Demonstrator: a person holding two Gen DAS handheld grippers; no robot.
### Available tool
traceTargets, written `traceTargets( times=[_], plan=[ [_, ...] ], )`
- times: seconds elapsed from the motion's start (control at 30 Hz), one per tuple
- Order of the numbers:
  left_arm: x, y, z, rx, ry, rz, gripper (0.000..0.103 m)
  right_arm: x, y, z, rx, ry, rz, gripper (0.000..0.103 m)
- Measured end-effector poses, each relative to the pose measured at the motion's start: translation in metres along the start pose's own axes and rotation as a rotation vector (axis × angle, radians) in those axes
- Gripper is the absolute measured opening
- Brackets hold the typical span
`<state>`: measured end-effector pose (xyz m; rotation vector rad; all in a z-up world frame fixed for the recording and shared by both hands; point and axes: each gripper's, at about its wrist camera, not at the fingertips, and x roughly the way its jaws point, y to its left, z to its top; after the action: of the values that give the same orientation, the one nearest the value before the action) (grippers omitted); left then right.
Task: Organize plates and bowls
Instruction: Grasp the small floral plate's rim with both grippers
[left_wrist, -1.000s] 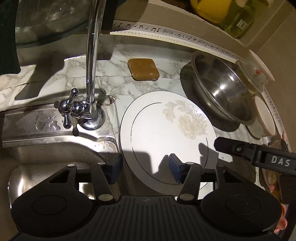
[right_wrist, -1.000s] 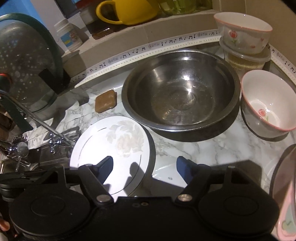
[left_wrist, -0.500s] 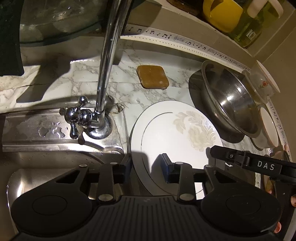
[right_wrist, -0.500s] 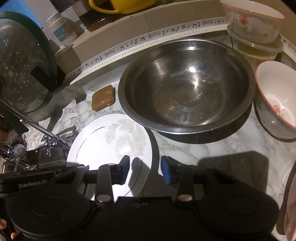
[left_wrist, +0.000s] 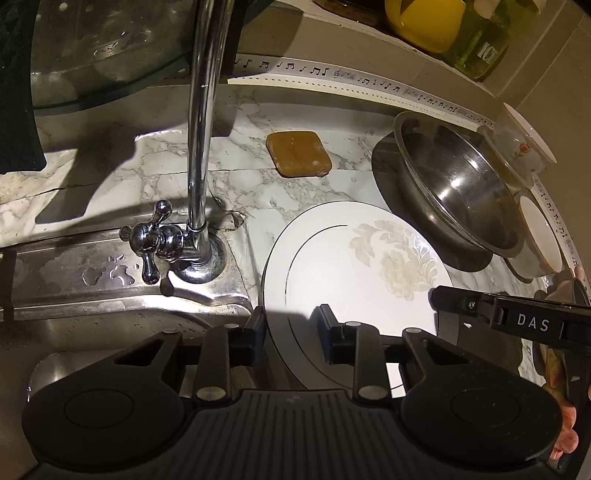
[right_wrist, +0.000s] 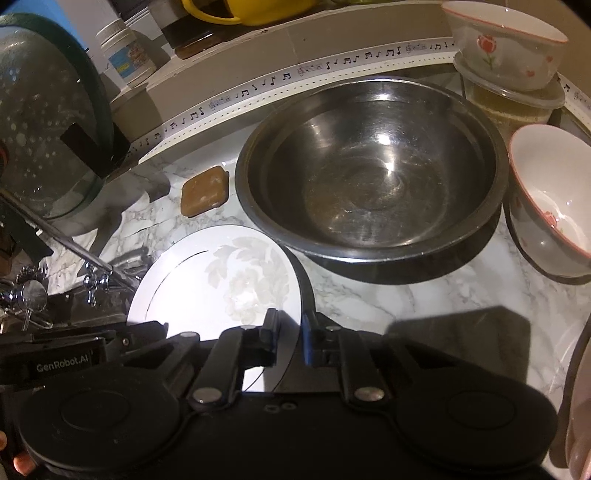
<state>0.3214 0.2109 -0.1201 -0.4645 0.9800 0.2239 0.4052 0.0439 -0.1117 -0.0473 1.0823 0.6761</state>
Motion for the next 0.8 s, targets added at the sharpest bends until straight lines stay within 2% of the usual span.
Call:
traceTargets(
  times=[0.33,0.8],
  plan=[
    [-0.020,-0.008,-0.007,0.025,-0.014,-0.023,0.028,-0.023,0.002,-0.008,0.021,-0.032,-0.003,0.013],
    [-0.063,-0.030,-0.030,0.072,-0.020,-0.076,0.028,-0.081,0.004,-0.038,0.050,-0.102,-0.030,0.013]
  ],
)
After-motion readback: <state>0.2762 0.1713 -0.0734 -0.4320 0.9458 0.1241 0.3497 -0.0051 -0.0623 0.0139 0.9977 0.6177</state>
